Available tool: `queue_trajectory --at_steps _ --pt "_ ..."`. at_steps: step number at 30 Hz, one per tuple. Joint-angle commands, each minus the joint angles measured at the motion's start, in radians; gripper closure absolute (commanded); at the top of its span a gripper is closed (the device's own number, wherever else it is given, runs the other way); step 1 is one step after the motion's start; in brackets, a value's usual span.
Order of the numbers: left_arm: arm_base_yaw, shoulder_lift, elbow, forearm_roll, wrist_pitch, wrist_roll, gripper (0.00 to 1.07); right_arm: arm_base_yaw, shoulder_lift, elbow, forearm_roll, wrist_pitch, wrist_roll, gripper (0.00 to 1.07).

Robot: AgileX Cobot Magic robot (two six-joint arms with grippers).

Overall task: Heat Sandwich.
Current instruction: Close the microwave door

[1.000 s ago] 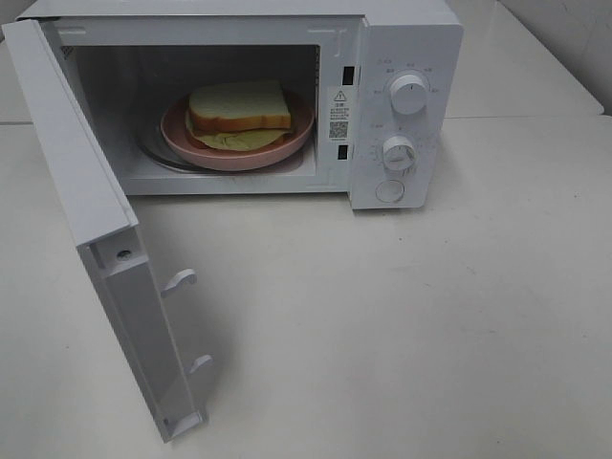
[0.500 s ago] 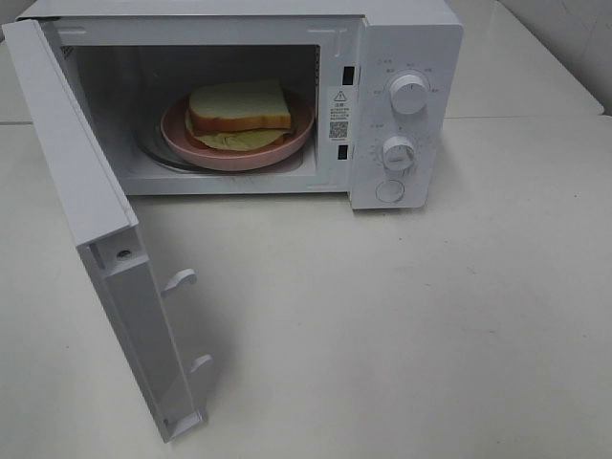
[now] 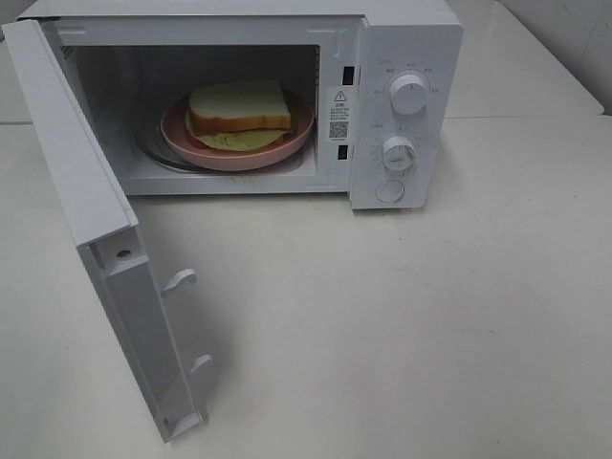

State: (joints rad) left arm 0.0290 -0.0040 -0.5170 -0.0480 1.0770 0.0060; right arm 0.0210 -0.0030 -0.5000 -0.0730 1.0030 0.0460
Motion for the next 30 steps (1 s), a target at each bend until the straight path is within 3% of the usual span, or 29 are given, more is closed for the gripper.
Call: queue_trajectory --at_steps 1,9,16,17,20,22,23,25,27,28,30 --pt "0.003 -0.008 0.0 -0.007 -0.014 -0.006 0.09 -0.005 -0.026 0.002 0.004 -0.005 -0.009 0.32" --pt "0.003 0.048 -0.035 -0.009 -0.047 -0.006 0.1 -0.005 -0.026 0.002 0.004 -0.005 -0.009 0.32" --pt "0.003 0.207 -0.039 -0.01 -0.113 -0.006 0.25 -0.005 -0.026 0.002 0.004 -0.005 -0.009 0.33" --pt "0.003 0.251 -0.039 -0.01 -0.141 -0.006 0.33 -0.005 -0.026 0.002 0.004 -0.005 -0.009 0.33" --pt "0.003 0.291 -0.039 -0.01 -0.17 -0.006 0.42 -0.005 -0.026 0.002 0.004 -0.005 -0.009 0.33" --pt "0.003 0.349 -0.039 -0.009 -0.221 -0.006 0.59 -0.005 -0.026 0.002 0.004 -0.005 -0.009 0.33" --pt "0.003 0.349 -0.039 -0.009 -0.221 -0.006 0.59 -0.005 -0.026 0.002 0.004 -0.005 -0.009 0.33" --pt "0.003 0.392 -0.039 -0.006 -0.266 -0.006 0.71 -0.005 -0.026 0.002 0.004 -0.005 -0.009 0.33" --pt "0.003 0.454 -0.038 -0.006 -0.341 -0.006 0.9 -0.005 -0.026 0.002 0.004 -0.005 -0.009 0.33" --pt "0.003 0.454 -0.038 -0.006 -0.341 -0.006 0.9 -0.005 -0.026 0.002 0.004 -0.005 -0.009 0.33" --pt "0.003 0.495 -0.038 -0.005 -0.382 -0.006 1.02 -0.005 -0.026 0.002 0.004 -0.005 -0.009 0.33"
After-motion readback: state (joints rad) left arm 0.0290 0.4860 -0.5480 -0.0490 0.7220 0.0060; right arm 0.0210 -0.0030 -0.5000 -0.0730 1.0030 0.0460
